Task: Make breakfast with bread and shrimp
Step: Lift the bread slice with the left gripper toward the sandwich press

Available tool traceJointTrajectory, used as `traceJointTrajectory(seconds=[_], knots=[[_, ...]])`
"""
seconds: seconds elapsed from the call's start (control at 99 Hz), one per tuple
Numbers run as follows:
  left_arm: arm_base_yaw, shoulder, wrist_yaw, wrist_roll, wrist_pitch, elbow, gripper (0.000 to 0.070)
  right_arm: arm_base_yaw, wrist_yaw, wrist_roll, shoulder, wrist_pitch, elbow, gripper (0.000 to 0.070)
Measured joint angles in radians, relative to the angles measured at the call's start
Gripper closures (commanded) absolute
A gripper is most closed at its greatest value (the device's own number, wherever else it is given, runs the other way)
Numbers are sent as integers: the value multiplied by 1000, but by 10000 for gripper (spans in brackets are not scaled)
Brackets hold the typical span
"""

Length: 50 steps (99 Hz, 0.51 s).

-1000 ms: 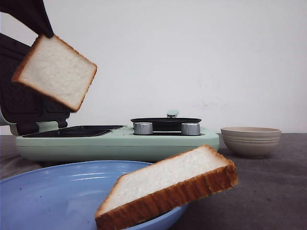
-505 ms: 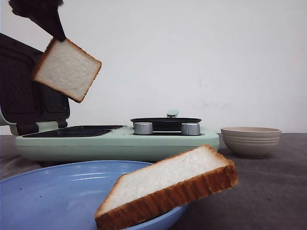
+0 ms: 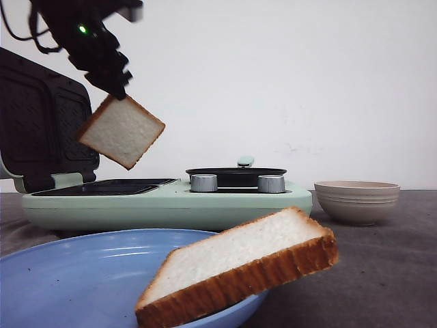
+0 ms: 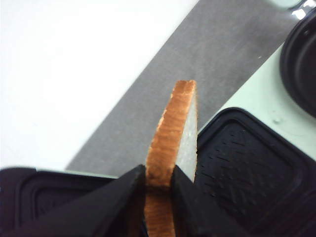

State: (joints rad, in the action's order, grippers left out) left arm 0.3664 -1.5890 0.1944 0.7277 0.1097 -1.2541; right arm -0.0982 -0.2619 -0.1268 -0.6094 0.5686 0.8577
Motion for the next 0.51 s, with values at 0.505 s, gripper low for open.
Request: traceJointTrajectory(seconds=[0.505], knots=[[23, -74, 119, 120, -57, 0, 696, 0, 0, 0, 0, 5, 0, 329]])
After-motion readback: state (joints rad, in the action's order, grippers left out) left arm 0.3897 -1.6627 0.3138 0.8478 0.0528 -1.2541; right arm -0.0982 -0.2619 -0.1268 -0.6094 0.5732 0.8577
